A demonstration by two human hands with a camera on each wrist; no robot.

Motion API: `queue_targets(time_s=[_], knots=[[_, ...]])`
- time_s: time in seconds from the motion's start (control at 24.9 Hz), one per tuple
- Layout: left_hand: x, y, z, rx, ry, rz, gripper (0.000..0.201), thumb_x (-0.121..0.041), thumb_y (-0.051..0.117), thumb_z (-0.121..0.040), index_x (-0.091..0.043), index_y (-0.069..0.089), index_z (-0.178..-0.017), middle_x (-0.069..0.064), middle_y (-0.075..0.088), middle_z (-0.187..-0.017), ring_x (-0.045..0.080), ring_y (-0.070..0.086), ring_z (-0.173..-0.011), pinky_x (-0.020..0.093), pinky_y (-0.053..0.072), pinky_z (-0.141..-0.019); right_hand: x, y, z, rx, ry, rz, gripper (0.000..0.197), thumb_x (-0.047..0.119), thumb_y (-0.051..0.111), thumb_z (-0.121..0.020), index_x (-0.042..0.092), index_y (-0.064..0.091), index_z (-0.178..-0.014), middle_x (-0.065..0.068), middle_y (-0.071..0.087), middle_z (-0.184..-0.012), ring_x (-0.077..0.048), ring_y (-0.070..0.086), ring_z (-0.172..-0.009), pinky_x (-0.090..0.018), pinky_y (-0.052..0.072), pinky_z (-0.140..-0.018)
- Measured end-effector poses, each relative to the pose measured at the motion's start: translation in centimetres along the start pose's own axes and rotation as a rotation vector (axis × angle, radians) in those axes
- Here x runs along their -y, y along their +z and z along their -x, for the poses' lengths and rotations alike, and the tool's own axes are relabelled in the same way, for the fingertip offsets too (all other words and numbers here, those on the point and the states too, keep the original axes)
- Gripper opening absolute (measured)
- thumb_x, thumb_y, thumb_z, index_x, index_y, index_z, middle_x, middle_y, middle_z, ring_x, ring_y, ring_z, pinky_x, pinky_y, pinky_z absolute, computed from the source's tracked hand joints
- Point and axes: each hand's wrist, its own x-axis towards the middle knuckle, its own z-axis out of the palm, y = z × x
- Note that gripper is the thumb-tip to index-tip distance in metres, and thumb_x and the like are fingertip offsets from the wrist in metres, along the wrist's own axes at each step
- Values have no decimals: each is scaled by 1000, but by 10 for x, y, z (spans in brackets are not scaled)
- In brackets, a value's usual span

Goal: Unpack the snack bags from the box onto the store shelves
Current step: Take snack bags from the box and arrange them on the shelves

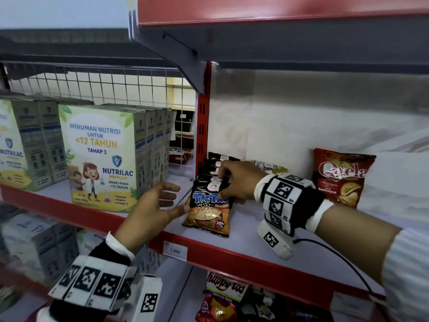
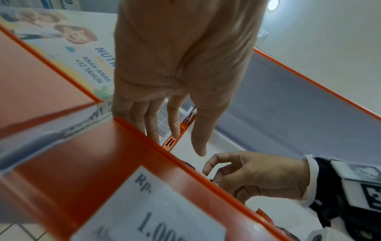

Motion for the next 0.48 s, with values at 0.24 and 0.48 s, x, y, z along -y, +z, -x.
queue_targets(time_s=[0.24,0.48], knots=[[-23,15,19,-101,99,-24,26,-22,70,-84,-18,60,-107,0,61,-112,14,54,-105,27,42,-89,-3,-25,20,-96,8,110,47,39,75,-77,15,51,-110,-4,59,-100,-20,56,-81,-27,44,-63],[-81,77,54,-243,289,212,10,-24,60,-91,-18,60,-99,-9,65,-94,8,63,-92,10,48,-69,-38,-64,100,-370,-39,-212,16,30,68,-83,23,55,-90,6,60,-72,-4,53,-57,-12,38,-49]])
